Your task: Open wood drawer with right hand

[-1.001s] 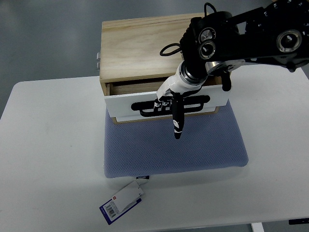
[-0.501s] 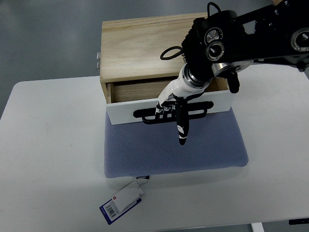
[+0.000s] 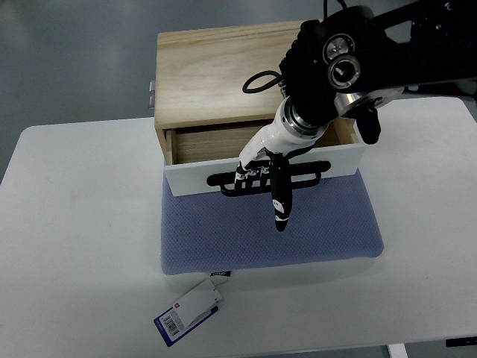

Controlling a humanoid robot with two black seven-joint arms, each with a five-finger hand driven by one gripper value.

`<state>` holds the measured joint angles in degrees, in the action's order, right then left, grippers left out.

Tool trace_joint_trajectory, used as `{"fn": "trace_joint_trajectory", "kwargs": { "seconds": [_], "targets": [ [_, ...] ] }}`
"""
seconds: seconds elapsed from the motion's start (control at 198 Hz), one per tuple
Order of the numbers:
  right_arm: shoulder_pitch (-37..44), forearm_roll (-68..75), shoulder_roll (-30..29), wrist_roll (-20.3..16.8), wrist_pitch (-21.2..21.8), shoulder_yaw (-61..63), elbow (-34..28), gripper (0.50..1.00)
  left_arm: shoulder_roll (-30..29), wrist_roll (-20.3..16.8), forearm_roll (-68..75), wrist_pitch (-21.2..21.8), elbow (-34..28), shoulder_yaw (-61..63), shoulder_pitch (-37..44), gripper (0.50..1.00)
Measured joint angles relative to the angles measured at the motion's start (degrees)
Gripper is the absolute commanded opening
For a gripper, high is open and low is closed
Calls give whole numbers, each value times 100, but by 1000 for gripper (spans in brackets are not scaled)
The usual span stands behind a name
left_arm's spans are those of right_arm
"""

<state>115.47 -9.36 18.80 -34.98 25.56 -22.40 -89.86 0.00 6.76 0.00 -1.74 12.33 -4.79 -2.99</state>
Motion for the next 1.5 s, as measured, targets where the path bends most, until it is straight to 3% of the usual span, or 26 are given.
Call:
{"fn": "trace_joint_trajectory", "kwargs": {
  "seconds": [0.961,1.295,1.502],
  "targets": [
    [7,484,271,-2,345,430,34,946,0,2,0,-2,-3,4,-1,1000],
    [-64,602,967,95,226,1862,1479,944,0,2,0,-1,-3,16,0,1000],
    [-1314,594,1145,809,-415,3212,3084,944,0,2,0,-1,7,40,1,1000]
  ]
}}
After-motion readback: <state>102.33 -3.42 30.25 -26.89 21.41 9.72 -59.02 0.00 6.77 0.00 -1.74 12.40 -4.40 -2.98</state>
